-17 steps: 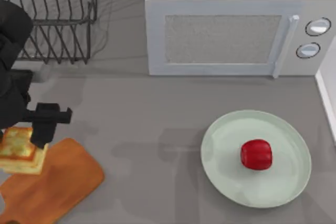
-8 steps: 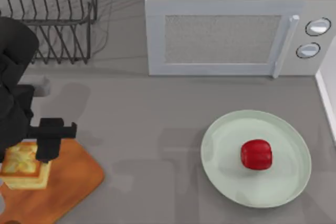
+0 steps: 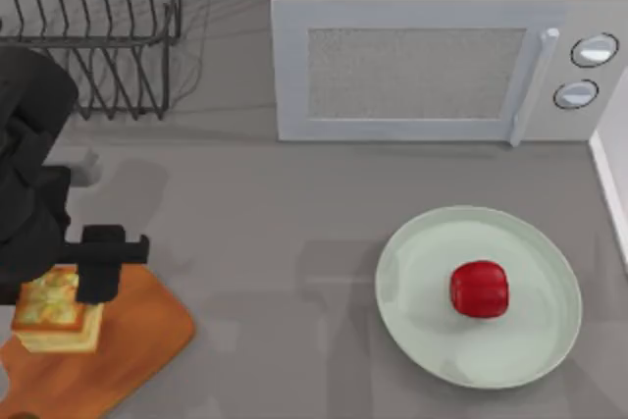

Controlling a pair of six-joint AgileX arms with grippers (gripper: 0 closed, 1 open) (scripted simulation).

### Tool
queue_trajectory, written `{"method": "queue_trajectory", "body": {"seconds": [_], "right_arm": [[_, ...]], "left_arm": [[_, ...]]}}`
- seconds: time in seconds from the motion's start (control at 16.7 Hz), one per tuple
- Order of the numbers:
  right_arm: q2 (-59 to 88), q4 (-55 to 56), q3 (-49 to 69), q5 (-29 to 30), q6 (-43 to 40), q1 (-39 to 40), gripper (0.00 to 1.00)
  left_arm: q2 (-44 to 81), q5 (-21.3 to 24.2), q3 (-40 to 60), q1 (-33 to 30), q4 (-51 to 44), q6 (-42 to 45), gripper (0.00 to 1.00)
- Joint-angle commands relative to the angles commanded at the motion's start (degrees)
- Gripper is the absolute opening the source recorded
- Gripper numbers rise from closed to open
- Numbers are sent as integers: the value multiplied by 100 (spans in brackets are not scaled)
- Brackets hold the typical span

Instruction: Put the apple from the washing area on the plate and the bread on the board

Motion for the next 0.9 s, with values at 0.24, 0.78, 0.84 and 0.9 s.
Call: {"method": "queue_trajectory", "body": {"seconds": [0.24,0.78,0.84,0.9], "right_arm": [[0,0,0,0,0,0,100],[0,0,0,0,0,0,100],[0,0,0,0,0,0,100],[0,0,0,0,0,0,100]], "left_arm": [[92,0,-261,-2,370,4,0],[231,0,-479,-3,548,5,8],[231,0,-479,-3,548,5,15],[231,0,-479,-3,548,5,23]]}}
